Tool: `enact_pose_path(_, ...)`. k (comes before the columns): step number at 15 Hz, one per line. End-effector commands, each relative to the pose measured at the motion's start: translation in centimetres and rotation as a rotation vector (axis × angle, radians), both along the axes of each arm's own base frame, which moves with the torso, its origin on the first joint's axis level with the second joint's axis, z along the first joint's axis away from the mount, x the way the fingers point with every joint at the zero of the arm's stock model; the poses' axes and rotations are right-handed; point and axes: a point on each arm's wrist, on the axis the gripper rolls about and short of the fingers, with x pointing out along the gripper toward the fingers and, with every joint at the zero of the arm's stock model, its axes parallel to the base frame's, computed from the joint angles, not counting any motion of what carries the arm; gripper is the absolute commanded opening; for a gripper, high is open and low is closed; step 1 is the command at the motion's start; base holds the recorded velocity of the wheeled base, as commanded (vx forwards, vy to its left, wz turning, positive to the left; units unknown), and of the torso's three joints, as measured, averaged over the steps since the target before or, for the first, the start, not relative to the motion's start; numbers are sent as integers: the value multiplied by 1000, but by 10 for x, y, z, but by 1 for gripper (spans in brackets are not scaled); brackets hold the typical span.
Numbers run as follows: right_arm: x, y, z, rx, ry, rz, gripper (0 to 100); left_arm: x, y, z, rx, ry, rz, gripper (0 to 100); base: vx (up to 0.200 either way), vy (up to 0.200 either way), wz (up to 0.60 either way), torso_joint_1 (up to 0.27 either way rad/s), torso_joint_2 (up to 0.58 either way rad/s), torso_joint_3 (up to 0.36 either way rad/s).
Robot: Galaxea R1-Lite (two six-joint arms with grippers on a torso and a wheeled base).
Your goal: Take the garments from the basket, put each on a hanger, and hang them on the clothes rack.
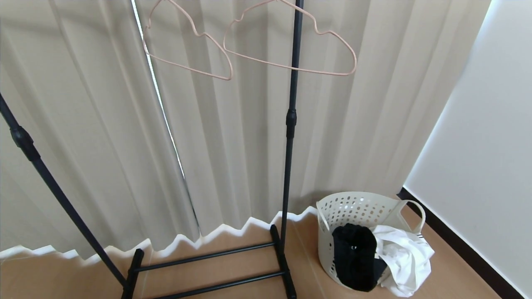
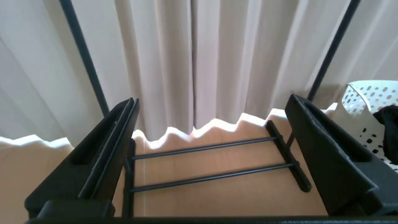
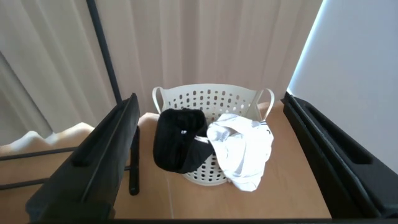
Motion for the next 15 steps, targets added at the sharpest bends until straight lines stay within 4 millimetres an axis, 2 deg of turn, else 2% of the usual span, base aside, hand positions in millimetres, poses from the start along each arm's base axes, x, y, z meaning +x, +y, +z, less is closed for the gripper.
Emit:
enact_pose_path(1,0,0,0,0,1,0,100,0,0,0,0,1,1,100,0,-200,0,2,7,2)
enact_pose_path(2,0,0,0,0,1,0,100,0,0,0,0,1,1,100,0,-200,0,2,2,7)
enact_pose_path(4,0,0,0,3,0,0,100,0,0,0,0,1,1,100,0,0,0,0,0,0)
enact_pose_path(7,0,0,0,7,0,-1,100,0,0,0,-2,1,1,100,0,0,-600,2,2,6)
enact_pose_path(12,0,-1,0,25,-1,-24,100,0,0,0,0,1,1,100,0,0,0,0,0,0)
enact_pose_path(15,0,-1,0,23,-1,-24,100,0,0,0,-2,1,0,100,0,-200,0,1,2,1)
